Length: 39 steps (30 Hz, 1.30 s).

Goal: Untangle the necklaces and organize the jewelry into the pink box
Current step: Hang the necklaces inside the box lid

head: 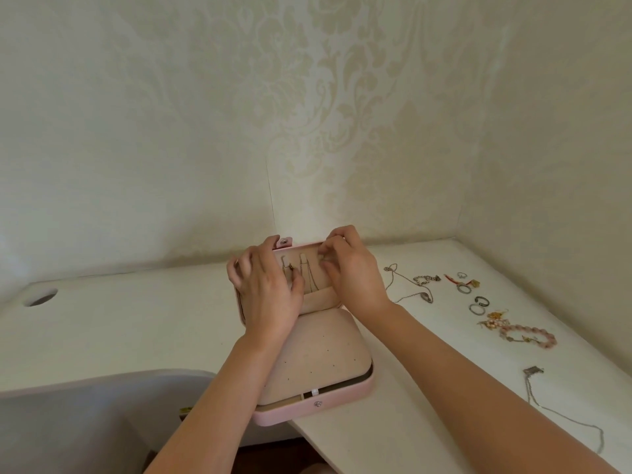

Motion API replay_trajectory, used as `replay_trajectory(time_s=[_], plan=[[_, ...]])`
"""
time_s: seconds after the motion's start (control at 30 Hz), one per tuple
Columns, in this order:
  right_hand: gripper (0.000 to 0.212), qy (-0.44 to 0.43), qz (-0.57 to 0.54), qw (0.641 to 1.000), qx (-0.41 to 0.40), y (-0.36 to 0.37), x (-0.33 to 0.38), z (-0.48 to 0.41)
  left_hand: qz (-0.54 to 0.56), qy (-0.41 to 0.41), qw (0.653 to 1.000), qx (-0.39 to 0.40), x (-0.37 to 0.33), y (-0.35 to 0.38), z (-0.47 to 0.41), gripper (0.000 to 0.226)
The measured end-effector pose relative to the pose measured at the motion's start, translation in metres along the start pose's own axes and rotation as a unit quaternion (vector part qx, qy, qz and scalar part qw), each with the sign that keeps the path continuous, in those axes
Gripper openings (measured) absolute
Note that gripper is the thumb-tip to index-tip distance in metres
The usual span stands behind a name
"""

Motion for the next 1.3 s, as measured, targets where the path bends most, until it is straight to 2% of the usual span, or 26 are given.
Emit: replay_trajectory(time_s=[0.1, 0.2, 0.23, 0.3, 0.37, 0.43, 0.63, 0.87, 0.93, 1.03, 1.07, 1.23, 1.3], plan=[[0.012, 0.002, -0.048, 0.998, 0.028, -0.005, -0.002, -0.004, 0.004, 0.001, 1.0, 0.0, 0.001, 0.001, 0.001, 0.053], [0.01, 0.073, -0.125, 0.988, 0.048, -0.023, -0.014, -0.008, 0.008, 0.002, 1.0, 0.001, 0.003, 0.002, 0.002, 0.051], [0.011, 0.111, -0.098, 0.988, 0.052, -0.029, -0.023, -0.01, 0.008, 0.002, 1.0, 0.0, 0.004, 0.002, 0.002, 0.05], [0.023, 0.183, 0.082, 0.973, 0.116, -0.037, -0.046, -0.007, 0.013, 0.002, 1.0, -0.002, 0.004, 0.002, 0.001, 0.046], [0.046, 0.235, 0.265, 0.907, 0.228, -0.038, -0.065, 0.013, 0.02, 0.001, 1.0, -0.004, 0.004, 0.002, 0.0, 0.044], [0.064, 0.246, 0.345, 0.859, 0.288, -0.038, -0.072, 0.039, 0.025, -0.002, 1.0, -0.002, 0.005, 0.002, 0.0, 0.044], [0.062, 0.258, 0.347, 0.809, 0.398, -0.061, -0.05, 0.065, 0.011, 0.001, 1.0, 0.007, 0.007, 0.005, 0.002, 0.047], [0.068, 0.251, 0.365, 0.775, 0.451, -0.079, -0.029, 0.08, 0.012, 0.007, 1.0, 0.007, 0.007, 0.005, 0.002, 0.048], [0.067, 0.228, 0.359, 0.794, 0.435, -0.081, -0.031, 0.074, 0.009, 0.007, 1.0, 0.007, 0.007, 0.006, 0.003, 0.048], [0.05, 0.187, 0.284, 0.875, 0.345, -0.085, -0.034, 0.044, 0.011, 0.003, 1.0, 0.016, 0.007, 0.006, 0.003, 0.049], [0.044, 0.184, 0.265, 0.889, 0.325, -0.085, -0.039, 0.03, 0.012, 0.001, 1.0, 0.021, 0.007, 0.005, 0.003, 0.049], [0.035, 0.217, 0.201, 0.891, 0.346, -0.067, -0.08, -0.01, 0.009, 0.0, 1.0, 0.025, 0.006, 0.004, 0.003, 0.048], [0.023, 0.228, 0.155, 0.89, 0.362, -0.061, -0.087, -0.016, 0.008, -0.003, 1.0, 0.025, 0.007, 0.004, 0.003, 0.049]])
Point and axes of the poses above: each hand's wrist, its own z-axis away from the middle knuckle, its own y-axis out of the palm, x = y × z, the point moved 1 cm from there along -z, towards the middle knuckle, and after that the axes turned 14 degrees about y, right-handed, at the moved point
